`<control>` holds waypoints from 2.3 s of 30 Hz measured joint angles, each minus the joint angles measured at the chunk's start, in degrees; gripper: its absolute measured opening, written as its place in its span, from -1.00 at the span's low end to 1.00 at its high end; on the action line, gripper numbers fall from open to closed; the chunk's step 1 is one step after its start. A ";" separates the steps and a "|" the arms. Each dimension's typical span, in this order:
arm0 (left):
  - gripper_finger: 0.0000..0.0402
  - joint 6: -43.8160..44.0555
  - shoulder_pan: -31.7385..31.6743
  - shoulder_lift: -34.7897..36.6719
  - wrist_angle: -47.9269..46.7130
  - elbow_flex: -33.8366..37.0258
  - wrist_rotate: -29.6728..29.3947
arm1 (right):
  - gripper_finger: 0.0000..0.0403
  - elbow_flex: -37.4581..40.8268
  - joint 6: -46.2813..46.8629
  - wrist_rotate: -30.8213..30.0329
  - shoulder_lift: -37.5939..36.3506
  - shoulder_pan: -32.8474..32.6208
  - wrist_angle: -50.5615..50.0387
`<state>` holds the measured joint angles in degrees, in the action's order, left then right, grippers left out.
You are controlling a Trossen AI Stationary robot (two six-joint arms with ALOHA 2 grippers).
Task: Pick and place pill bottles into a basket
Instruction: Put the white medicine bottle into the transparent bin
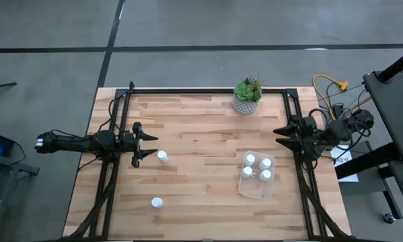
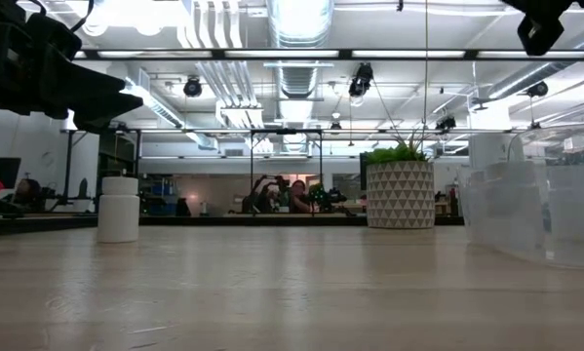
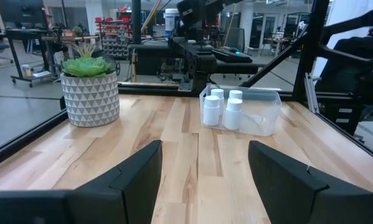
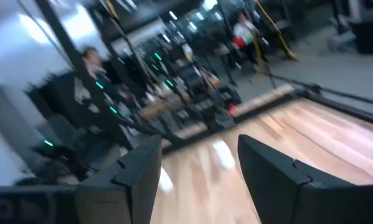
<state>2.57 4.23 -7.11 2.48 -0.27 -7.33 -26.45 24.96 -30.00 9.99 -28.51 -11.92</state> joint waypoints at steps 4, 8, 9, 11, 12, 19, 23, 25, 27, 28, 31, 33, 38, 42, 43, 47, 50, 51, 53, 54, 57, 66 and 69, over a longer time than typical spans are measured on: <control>0.10 0.00 0.00 0.00 0.00 0.00 0.02 | 0.00 5.32 -2.71 1.75 -5.30 0.00 7.38; 0.10 0.02 0.00 0.00 0.00 0.00 0.00 | 0.00 10.68 -3.02 3.22 -10.03 0.02 14.75; 0.10 0.00 0.00 0.00 0.02 0.00 0.00 | 0.00 11.73 -3.55 3.50 -10.00 0.02 17.25; 0.10 0.00 0.01 0.02 0.02 0.00 0.05 | 0.00 13.64 -4.47 4.59 -9.93 0.02 20.84; 0.10 0.02 0.01 -0.16 0.04 0.00 -0.06 | 0.00 14.67 -4.54 4.63 -9.86 0.06 22.99; 0.10 0.00 0.02 -0.76 0.02 0.00 0.00 | -0.02 22.87 -3.58 3.57 -9.89 0.07 30.56; 0.10 0.00 0.01 -0.89 0.00 0.00 0.00 | -0.08 26.00 0.59 -0.16 -9.78 0.07 28.00; 0.10 0.00 0.02 -0.89 0.02 0.00 -0.01 | -0.11 26.00 3.69 -1.46 -9.36 0.01 25.74; 0.10 0.00 0.01 -0.92 0.00 -0.02 0.00 | -0.15 26.00 4.87 -3.23 -8.86 0.03 25.47; 0.10 0.00 0.02 -0.93 0.02 0.00 0.00 | -0.16 26.00 4.84 -3.34 -8.70 0.07 25.51; 0.10 0.02 0.00 -0.98 0.01 0.00 0.00 | -0.19 25.98 4.84 -3.21 -8.64 0.04 25.51; 0.10 0.00 0.00 -0.98 0.02 0.00 0.00 | -0.21 25.98 4.84 -3.21 -8.73 0.04 25.49; 0.10 0.00 0.02 -1.00 0.02 0.00 0.00 | -0.19 25.94 4.84 -3.19 -8.69 0.04 25.44; 0.10 -2.49 0.00 -0.90 0.04 0.00 -0.17 | -0.17 25.94 4.84 -3.17 -8.69 0.04 25.46; 0.10 -4.78 0.02 -0.96 0.04 0.00 -0.28 | -0.17 25.94 4.84 -3.17 -8.69 0.04 25.45; 0.10 -10.66 0.01 -0.94 0.04 0.00 -0.37 | -0.18 25.94 4.84 -3.10 -8.69 0.02 25.46; 0.10 -10.51 0.00 -1.00 0.04 0.00 -0.42 | -0.20 25.94 4.84 -3.06 -8.69 0.02 25.47; 0.10 -10.49 0.00 -0.98 0.07 -0.01 -0.44 | -0.20 25.94 4.84 -3.04 -8.69 0.02 25.46; 0.10 -10.43 0.00 -0.98 0.79 0.00 -0.44 | -0.21 25.94 4.84 -3.04 -8.69 0.02 25.46; 0.10 -10.12 0.00 -0.98 1.78 0.00 -0.44 | -0.21 25.94 4.84 -3.04 -8.69 0.02 25.46; 0.10 -0.81 0.00 -0.96 7.05 0.00 -0.46 | -0.19 25.94 4.84 -3.04 -8.71 0.02 25.44; 0.10 26.37 0.00 -1.13 29.66 0.00 -4.48 | -0.18 25.94 4.84 -3.04 -8.67 0.02 25.44; 0.10 26.59 0.00 -1.27 36.70 0.00 -5.33 | -0.20 25.91 4.84 -3.04 -8.64 0.02 25.46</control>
<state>29.16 4.23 -8.38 39.18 -0.27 -12.67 -0.54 29.80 -33.04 1.34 -28.49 13.54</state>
